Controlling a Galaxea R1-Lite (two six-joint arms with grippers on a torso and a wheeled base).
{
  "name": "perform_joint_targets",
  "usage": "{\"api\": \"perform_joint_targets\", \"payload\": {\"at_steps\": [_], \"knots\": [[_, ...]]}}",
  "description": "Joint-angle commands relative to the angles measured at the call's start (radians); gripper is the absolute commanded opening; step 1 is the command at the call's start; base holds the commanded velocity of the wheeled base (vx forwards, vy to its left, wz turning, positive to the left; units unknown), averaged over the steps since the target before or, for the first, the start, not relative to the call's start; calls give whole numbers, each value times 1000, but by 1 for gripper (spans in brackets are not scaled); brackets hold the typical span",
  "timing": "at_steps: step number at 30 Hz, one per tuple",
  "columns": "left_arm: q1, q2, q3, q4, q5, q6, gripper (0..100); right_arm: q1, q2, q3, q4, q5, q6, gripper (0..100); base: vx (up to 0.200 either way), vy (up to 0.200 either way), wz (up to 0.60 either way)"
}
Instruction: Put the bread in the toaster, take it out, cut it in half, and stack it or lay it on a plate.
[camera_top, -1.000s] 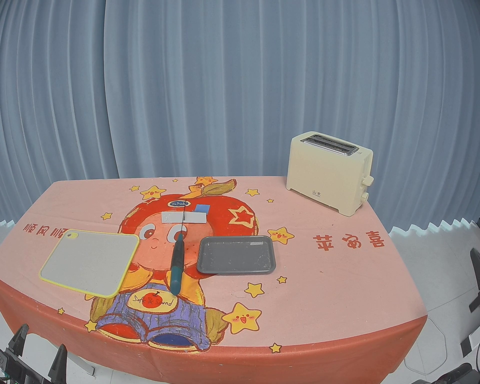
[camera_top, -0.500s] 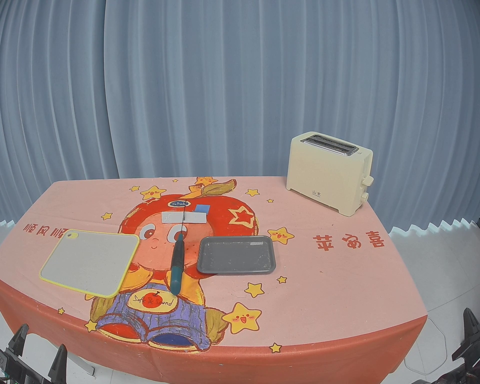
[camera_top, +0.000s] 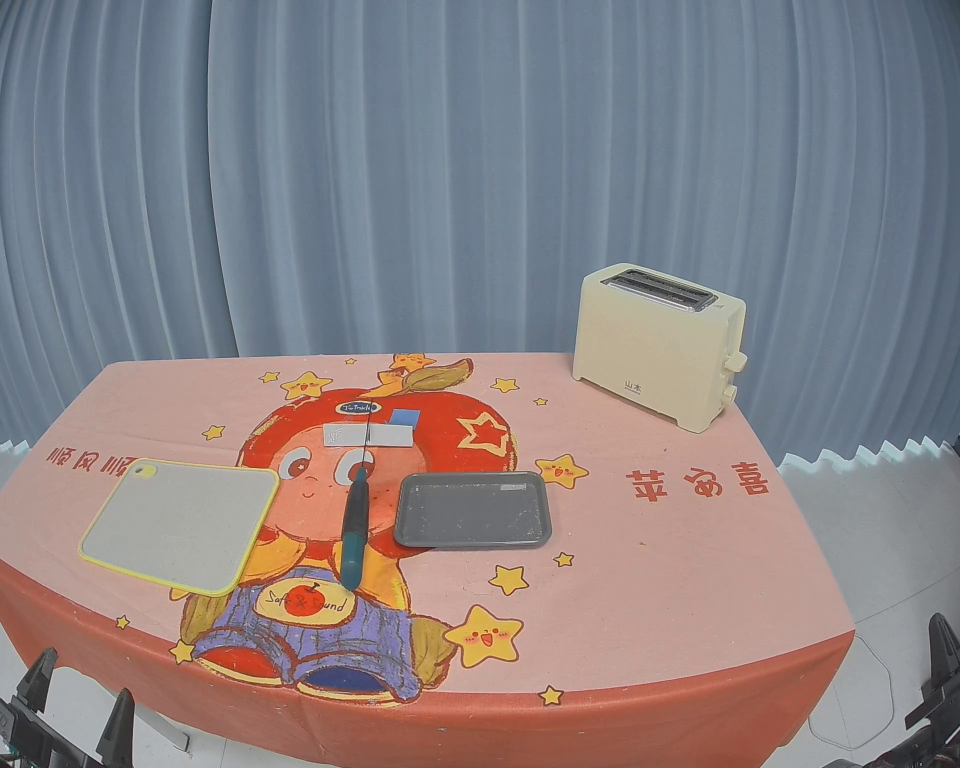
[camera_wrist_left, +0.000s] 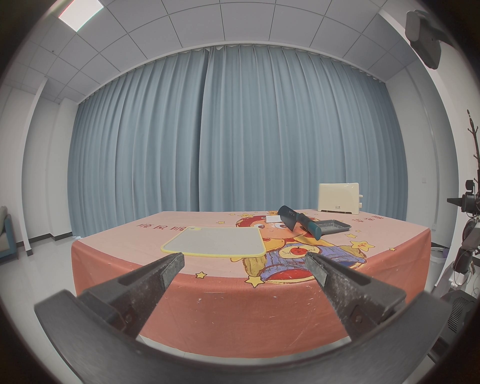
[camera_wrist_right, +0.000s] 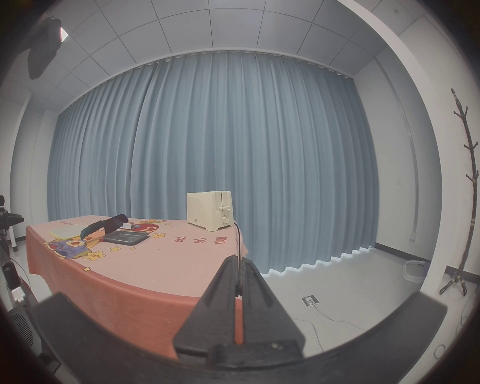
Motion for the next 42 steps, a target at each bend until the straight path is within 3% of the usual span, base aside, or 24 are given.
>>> {"api": "perform_joint_targets", "payload": {"at_steps": [1, 2, 5, 9, 42], "knots": [[1, 2, 8, 0, 0, 0, 100, 8, 5, 18, 1, 0, -7, 0, 0, 0, 0], [1, 2, 8, 0, 0, 0, 100, 16, 3, 18, 2, 15, -16, 0, 0, 0, 0], [1, 2, 8, 0, 0, 0, 100, 126, -26, 18, 2, 21, -16, 0, 0, 0, 0], [1, 2, 8, 0, 0, 0, 100, 88, -78, 18, -1, 19, -11, 0, 0, 0, 0], [1, 2, 8, 0, 0, 0, 100, 85, -78, 18, 1, 15, -5, 0, 0, 0, 0]]}}
